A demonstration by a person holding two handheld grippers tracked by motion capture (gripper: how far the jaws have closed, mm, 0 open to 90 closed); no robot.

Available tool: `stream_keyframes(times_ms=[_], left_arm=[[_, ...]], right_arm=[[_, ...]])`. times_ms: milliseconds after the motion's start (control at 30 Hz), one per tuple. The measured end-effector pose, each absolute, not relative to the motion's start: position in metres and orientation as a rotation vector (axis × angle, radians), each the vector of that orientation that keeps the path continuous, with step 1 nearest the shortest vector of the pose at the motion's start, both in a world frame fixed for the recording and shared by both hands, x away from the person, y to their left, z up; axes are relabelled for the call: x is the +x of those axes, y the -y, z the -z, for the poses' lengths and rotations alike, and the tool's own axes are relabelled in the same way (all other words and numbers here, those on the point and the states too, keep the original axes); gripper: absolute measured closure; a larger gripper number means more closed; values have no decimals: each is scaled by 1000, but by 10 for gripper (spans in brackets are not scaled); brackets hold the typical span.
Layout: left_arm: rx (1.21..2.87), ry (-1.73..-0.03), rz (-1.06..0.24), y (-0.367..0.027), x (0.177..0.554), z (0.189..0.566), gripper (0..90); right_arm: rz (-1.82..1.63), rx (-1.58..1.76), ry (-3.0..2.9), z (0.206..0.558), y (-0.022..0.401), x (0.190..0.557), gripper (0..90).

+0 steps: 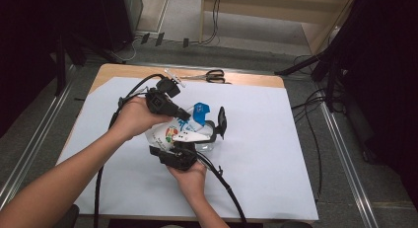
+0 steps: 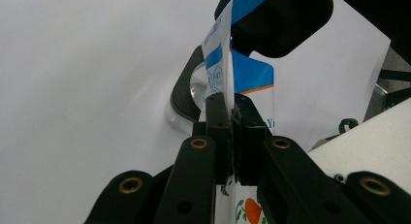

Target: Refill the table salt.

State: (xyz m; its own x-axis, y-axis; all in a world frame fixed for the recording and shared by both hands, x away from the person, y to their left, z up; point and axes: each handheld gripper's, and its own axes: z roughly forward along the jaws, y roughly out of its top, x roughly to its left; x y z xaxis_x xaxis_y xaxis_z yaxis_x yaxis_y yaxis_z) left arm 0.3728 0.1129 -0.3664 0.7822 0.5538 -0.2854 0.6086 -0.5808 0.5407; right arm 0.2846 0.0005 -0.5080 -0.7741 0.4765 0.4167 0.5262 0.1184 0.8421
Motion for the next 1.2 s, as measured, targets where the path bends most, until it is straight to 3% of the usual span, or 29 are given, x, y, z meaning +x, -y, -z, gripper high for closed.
stream_keyframes(times_ms=[1200], left_arm=[[2352,-869,151,-98,377,361,858]], right_arm=[[1827,-1032,2271,498,0,286,701]])
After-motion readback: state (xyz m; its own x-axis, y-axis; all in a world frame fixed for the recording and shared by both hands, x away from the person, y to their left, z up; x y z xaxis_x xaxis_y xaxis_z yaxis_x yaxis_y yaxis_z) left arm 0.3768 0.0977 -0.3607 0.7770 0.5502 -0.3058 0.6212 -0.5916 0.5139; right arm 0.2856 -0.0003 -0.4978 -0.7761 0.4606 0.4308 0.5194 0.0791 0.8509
